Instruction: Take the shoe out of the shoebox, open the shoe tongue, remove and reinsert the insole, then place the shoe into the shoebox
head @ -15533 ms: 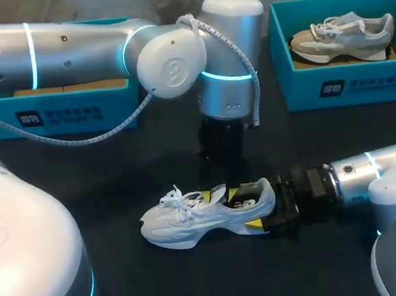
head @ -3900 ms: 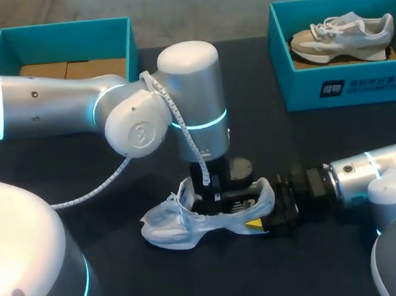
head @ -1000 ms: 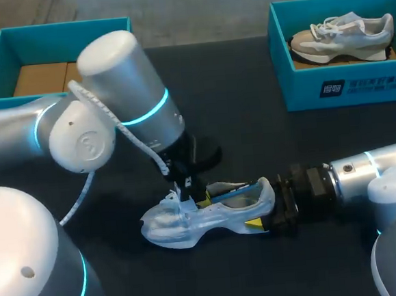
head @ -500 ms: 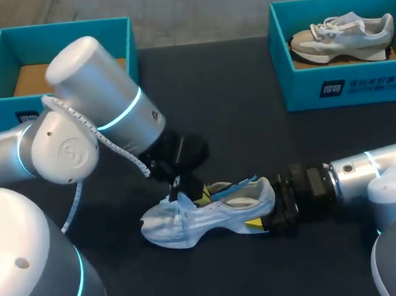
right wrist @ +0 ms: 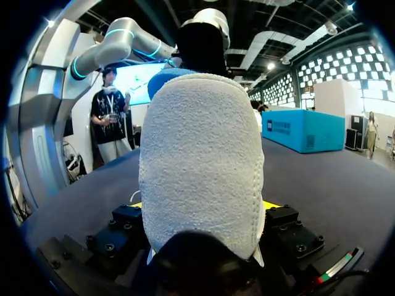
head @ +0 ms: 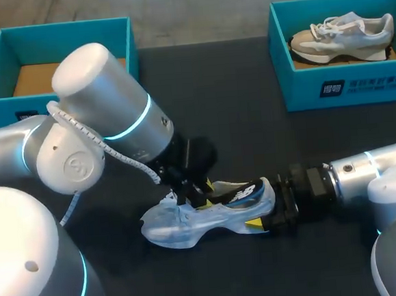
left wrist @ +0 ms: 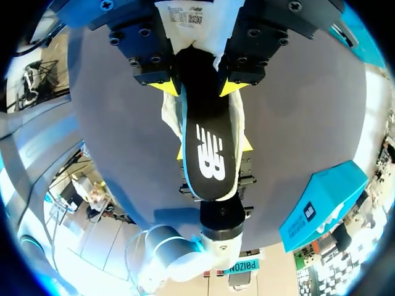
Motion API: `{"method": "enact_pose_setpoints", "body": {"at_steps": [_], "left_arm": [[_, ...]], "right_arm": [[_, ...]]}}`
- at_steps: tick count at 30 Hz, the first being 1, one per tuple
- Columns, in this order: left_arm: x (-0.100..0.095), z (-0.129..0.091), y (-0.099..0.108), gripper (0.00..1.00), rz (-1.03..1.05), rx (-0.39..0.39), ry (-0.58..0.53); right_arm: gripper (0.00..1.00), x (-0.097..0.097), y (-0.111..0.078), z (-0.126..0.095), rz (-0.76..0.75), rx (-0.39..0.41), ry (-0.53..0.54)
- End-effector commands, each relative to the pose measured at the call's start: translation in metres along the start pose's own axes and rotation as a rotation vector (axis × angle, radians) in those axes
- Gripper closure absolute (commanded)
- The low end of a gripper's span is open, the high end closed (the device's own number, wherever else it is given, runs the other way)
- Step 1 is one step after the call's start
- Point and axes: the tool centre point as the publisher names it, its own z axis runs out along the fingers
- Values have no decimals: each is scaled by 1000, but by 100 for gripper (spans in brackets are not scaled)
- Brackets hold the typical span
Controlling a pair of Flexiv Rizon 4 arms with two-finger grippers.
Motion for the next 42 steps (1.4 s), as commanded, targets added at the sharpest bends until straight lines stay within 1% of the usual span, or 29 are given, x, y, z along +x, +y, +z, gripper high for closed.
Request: {"method": "enact_pose_setpoints", "body": {"at_steps": [1, 7, 14, 21, 25, 30, 34, 37, 42], "left_arm": [[8, -11, -4, 62, 7, -10, -44], [7, -20, -16, 62, 28, -33, -110], [4, -23, -27, 64, 40, -44, -170], [9, -27, -42, 67, 48, -45, -256], [13, -28, -49, 67, 50, -53, -303], [16, -24, -52, 67, 40, -59, -333], [19, -17, -55, 67, 31, -60, -351], [17, -10, -57, 67, 18, -88, -374], [16, 2, -62, 66, -1, -110, -413]], "right_arm": [[100, 1, -1, 2, -1, 3, -2], [100, 1, -1, 2, -1, 3, -2], [100, 1, -1, 2, -1, 3, -2], [100, 1, -1, 2, -1, 3, -2], [100, 1, -1, 2, -1, 3, -2], [100, 1, -1, 2, -1, 3, -2], [100, 1, -1, 2, -1, 3, -2], [100, 1, -1, 2, -1, 3, -2], [100, 1, -1, 2, -1, 3, -2]]}}
